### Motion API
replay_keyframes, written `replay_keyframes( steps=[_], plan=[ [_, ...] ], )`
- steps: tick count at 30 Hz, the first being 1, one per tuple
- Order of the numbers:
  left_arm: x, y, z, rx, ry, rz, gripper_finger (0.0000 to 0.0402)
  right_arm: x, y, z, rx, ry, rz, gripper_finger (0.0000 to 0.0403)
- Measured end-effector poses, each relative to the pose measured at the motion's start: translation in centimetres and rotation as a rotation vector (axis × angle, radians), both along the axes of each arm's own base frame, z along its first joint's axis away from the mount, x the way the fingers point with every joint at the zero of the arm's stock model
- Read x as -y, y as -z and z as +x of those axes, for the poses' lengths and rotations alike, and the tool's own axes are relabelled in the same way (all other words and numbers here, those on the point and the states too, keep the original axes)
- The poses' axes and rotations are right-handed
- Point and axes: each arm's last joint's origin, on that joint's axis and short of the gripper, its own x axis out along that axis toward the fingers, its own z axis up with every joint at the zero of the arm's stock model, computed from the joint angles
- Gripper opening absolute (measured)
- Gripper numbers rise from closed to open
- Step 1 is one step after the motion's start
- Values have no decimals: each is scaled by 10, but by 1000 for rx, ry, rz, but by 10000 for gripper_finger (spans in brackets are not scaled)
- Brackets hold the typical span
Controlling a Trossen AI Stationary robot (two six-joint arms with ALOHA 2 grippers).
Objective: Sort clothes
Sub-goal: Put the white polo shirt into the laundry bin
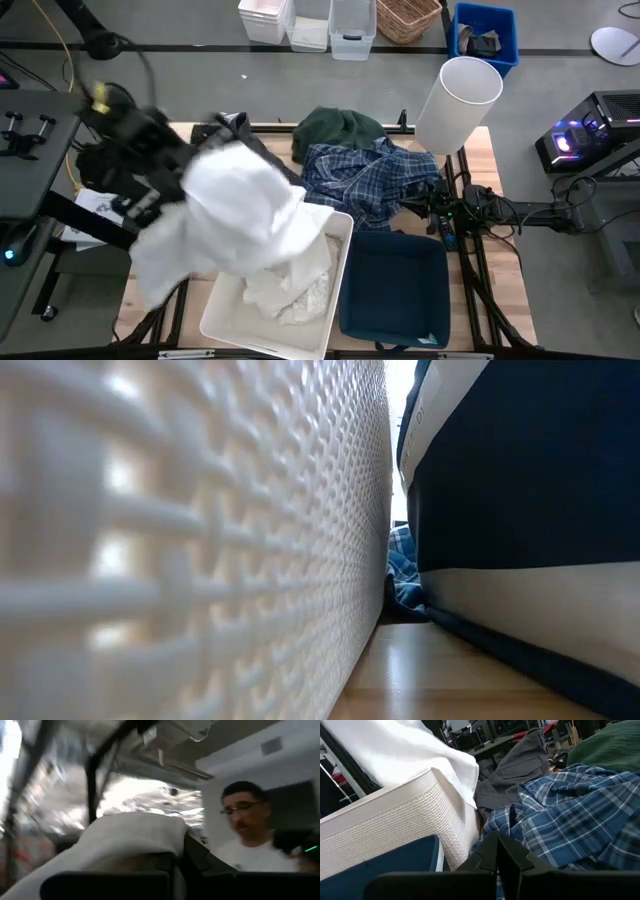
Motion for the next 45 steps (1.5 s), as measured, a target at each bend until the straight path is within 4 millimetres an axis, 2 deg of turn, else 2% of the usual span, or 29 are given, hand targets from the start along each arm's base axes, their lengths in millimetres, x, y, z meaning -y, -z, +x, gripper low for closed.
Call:
replay_keyframes(
  steps=[4,8,13,16,19,23,28,30,36,38,42,45],
  plan=[
    [12,17,33,-181,149,-57,0,0,0,0,1,0,0,0],
    [26,45,78,-391,253,-113,0,0,0,0,1,0,0,0],
    [40,81,129,-572,370,-174,0,0,0,0,1,0,0,0],
    [45,105,152,-748,444,-216,0,0,0,0,0,0,0,0],
    [51,127,164,-964,460,-251,0,0,0,0,0,0,0,0],
    [58,154,160,-1243,336,-217,0,0,0,0,0,0,0,0],
    [49,194,148,-1539,-50,-115,14,0,0,0,1,0,0,0],
    [46,202,143,-1593,-129,-55,30,0,0,0,0,0,0,0],
    [47,211,127,-1696,-171,106,101,0,0,0,1,0,0,0],
    [50,213,115,-1736,-194,205,127,0,0,0,0,0,0,0],
    [58,225,90,-1822,-385,492,175,0,0,0,0,0,0,0],
    [60,233,75,-1807,-531,604,203,0,0,0,1,1,0,0]
  ],
)
